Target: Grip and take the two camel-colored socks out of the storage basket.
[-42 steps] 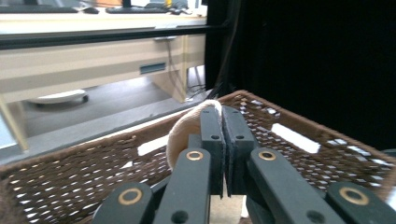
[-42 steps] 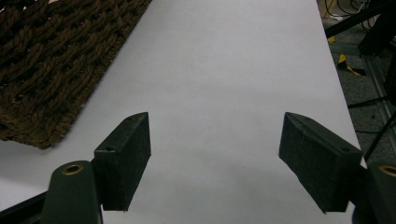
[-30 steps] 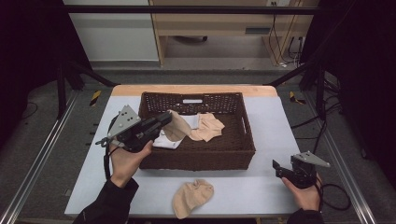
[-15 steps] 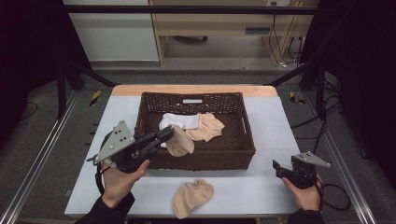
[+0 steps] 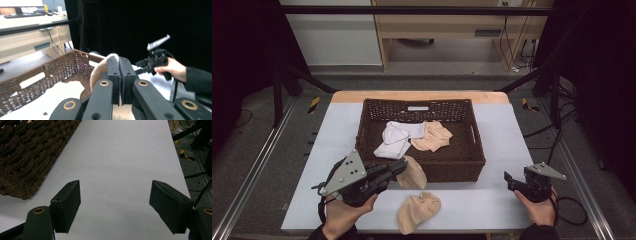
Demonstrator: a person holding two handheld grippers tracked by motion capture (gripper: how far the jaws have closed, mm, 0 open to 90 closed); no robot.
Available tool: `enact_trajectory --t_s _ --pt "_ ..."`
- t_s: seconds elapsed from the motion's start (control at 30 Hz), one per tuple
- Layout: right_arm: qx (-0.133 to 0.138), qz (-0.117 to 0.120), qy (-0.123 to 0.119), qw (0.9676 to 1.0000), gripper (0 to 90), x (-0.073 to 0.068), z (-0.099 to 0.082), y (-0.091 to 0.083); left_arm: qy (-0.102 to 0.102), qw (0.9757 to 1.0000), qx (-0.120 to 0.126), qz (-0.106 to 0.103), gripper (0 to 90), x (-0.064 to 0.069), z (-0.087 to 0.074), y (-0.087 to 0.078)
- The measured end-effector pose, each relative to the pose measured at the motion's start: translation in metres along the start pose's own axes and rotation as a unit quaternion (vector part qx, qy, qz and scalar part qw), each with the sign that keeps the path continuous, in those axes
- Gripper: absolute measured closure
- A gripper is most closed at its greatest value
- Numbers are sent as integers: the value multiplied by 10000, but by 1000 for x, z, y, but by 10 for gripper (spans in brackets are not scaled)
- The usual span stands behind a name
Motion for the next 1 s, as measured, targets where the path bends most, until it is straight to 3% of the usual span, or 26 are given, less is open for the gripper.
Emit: enact_trajectory --t_s 0.27,0.4,0.5,0.53,0.73,1.0 --pt "-2 -2 5 10000 252 0 0 0 -87 9994 -325 -98 881 5 -26 3" --pt "-1 -3 -4 10000 252 0 0 0 -231 9972 -695 -114 881 3 -52 8" --pt "-7 0 -6 10000 252 0 0 0 -300 9961 -814 -131 881 3 -62 10" --pt "-19 -1 -4 10000 252 0 0 0 -373 9948 -940 -141 881 2 -73 13" --pt "-25 -3 -50 10000 254 -1 -1 1 -546 9893 -1350 -75 880 -4 -101 25" --pt "-62 18 -45 10000 253 -2 -2 1 -660 9815 -1796 78 862 -17 -137 42"
Point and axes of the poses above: each handheld gripper's, and its own axes: y roughly forward along the jaws, z roughly out of its top, x roughly to its right, the point moved 4 cm from there along y, roughly forward along the jaws, and after that the axes turned 2 degrees about y, right-handed, at the moved point
